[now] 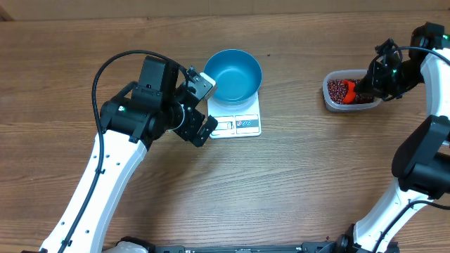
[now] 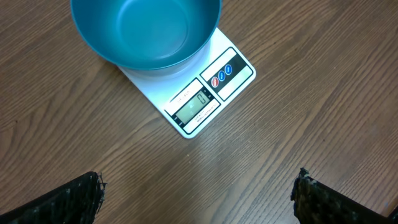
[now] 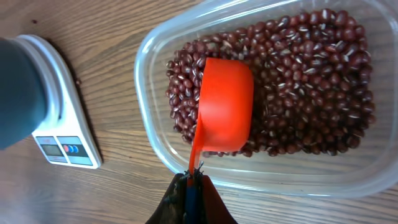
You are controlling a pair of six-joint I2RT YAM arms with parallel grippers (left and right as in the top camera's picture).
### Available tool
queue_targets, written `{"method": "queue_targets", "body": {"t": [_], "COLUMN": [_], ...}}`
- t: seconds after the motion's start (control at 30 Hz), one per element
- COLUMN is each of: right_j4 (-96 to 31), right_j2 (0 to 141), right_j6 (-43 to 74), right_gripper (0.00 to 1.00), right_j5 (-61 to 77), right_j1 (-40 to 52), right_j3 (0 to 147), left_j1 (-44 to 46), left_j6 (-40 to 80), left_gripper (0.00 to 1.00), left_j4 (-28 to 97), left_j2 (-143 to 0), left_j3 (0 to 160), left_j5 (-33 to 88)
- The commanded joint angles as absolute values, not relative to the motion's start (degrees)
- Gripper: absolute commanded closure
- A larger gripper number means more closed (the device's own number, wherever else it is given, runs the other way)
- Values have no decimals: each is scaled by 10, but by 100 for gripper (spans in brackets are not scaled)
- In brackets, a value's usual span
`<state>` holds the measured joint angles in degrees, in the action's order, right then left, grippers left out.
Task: Scoop item into bowl and weigh 150g on scale
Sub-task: 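Dip the red cup into the beans and scoop with the right gripper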
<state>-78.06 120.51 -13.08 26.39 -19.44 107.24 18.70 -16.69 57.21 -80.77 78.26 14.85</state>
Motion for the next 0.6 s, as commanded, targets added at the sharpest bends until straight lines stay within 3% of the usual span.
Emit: {"method": "queue_targets", "body": {"t": [0.0,0.57], "right_j4": [-781,-812], "right_j2": [1210,1210], "right_j6": [-120,-177], "right_gripper": [96,96], "right_j5": [297,435], "right_j1": [-197,-296], "right_j3": [1068,1068], "left_j1": [184,184], "left_j6": [-163,-163], "left_gripper": [0,0], "left_j4": [570,570], "left_j2": [-801,-801], "left_j3": [794,794], "left_j5": [159,159]}}
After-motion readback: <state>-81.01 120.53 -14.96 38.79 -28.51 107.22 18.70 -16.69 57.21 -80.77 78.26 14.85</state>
